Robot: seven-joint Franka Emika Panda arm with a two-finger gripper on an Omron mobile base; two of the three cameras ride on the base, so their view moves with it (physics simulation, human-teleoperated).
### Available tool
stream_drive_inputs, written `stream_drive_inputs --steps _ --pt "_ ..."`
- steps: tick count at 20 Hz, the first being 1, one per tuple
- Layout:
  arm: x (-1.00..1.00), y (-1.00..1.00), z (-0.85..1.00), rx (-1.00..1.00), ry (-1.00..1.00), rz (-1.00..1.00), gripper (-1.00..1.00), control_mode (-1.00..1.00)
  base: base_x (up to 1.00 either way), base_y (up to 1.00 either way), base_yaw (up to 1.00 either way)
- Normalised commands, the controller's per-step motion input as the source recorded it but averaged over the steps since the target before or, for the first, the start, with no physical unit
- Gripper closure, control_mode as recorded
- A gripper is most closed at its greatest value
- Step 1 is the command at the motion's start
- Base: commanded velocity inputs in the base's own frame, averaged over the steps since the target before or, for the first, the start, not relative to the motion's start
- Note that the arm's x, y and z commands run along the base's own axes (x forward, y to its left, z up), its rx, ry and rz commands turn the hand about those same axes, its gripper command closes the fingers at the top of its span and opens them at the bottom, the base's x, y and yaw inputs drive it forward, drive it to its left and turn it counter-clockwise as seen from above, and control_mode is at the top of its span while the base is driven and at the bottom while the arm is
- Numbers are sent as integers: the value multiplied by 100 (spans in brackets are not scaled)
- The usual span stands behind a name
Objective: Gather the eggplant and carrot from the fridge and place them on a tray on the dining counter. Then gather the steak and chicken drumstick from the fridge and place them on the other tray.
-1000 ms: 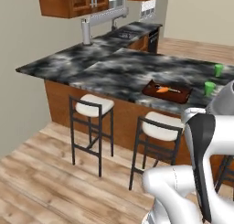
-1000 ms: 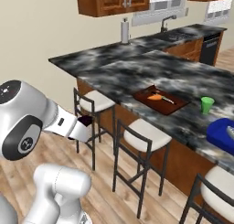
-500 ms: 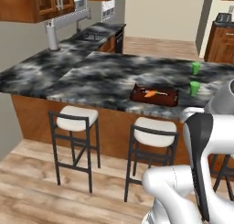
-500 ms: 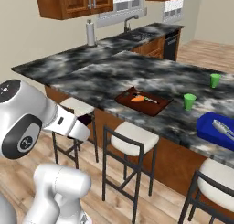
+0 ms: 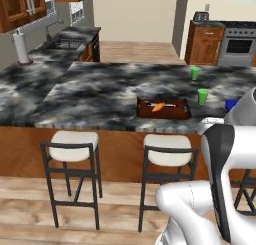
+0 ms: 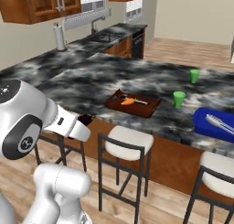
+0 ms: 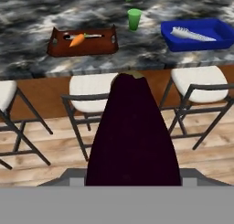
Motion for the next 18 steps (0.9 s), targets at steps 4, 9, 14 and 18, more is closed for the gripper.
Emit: stream_drive_inputs --steps 4,9,14,18 --pt "0 0 0 0 0 0 100 100 49 33 -33" --pt "0 0 0 0 0 0 100 100 58 21 -25" --pt "0 0 0 0 0 0 100 100 56 24 -15" --pt "0 0 0 0 0 0 100 100 64 8 -6"
